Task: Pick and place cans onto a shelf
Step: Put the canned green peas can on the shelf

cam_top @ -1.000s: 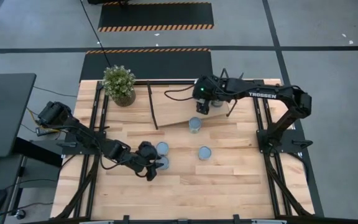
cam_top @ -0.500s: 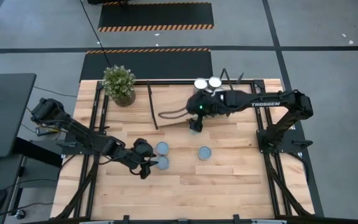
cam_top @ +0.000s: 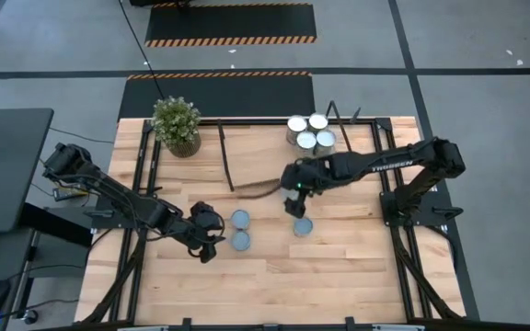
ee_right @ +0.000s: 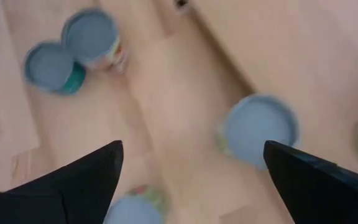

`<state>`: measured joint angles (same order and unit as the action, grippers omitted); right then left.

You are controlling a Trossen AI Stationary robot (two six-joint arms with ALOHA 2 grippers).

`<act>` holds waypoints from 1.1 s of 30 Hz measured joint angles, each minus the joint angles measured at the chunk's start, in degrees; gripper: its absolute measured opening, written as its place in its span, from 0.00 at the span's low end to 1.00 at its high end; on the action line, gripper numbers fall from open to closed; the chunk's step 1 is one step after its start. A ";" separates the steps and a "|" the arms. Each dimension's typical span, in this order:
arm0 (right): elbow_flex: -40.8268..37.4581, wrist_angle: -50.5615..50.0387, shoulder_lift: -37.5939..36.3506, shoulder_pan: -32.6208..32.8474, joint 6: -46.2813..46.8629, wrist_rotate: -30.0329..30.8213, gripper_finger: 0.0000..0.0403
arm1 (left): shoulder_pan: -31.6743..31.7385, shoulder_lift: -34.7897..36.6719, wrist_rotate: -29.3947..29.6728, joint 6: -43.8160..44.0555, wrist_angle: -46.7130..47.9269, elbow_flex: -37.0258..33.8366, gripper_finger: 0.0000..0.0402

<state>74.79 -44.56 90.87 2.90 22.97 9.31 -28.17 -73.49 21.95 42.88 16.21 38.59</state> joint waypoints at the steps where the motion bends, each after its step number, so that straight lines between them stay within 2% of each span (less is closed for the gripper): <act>1: -0.53 0.08 0.00 0.96 0.53 -0.01 0.99 | -0.10 0.02 -0.07 0.19 0.33 0.00 0.43; 9: -4.58 0.42 0.00 8.51 6.21 2.55 0.99 | 0.35 0.02 0.02 -0.05 0.26 0.00 0.43; 16: -11.12 5.10 0.00 11.46 11.91 2.98 0.99 | 1.05 0.02 1.99 -0.08 0.21 0.00 0.43; 27: -18.87 15.53 0.00 14.51 8.35 6.11 0.99 | 1.12 0.02 2.41 0.15 0.11 0.00 0.43; 33: -20.67 17.69 0.00 16.27 4.84 6.41 0.99 | 1.12 0.02 2.41 0.25 0.11 0.00 0.43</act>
<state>54.12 -26.87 90.87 19.17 27.81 15.72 -27.05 -73.47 24.36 43.13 16.32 38.59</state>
